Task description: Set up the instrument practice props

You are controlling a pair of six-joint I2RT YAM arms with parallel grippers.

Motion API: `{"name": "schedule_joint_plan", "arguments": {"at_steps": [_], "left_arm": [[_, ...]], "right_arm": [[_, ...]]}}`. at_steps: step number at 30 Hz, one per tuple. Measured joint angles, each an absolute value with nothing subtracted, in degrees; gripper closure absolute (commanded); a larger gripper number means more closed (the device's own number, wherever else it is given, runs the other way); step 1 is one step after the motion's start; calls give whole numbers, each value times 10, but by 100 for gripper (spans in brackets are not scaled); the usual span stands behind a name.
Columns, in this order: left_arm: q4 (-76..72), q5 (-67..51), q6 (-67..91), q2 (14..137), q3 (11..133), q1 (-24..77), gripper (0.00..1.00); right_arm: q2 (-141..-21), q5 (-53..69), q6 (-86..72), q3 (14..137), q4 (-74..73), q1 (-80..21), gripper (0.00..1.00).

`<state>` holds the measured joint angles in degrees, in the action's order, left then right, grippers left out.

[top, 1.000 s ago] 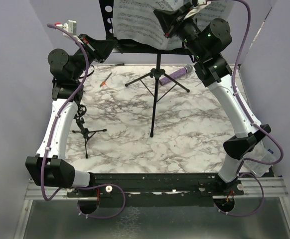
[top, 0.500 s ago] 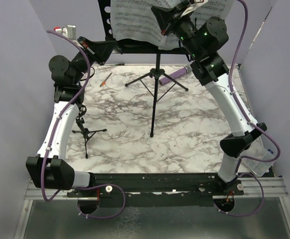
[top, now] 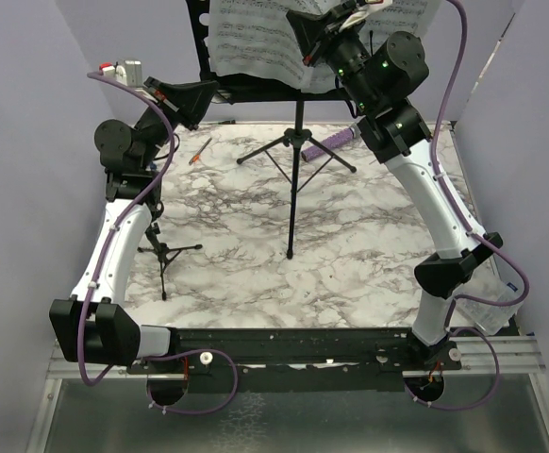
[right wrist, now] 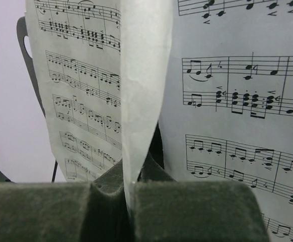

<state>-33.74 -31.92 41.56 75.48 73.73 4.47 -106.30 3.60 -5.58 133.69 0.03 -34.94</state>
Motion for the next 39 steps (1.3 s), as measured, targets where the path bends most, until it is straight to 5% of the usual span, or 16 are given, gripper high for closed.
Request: {"name": "schedule_joint_plan", "arguments": {"at_steps": [39], "left_arm": [[-414, -325, 362, 742, 693, 51, 100]], "right_arm": [[-1070, 33, -55, 1308, 33, -369, 100]]}}
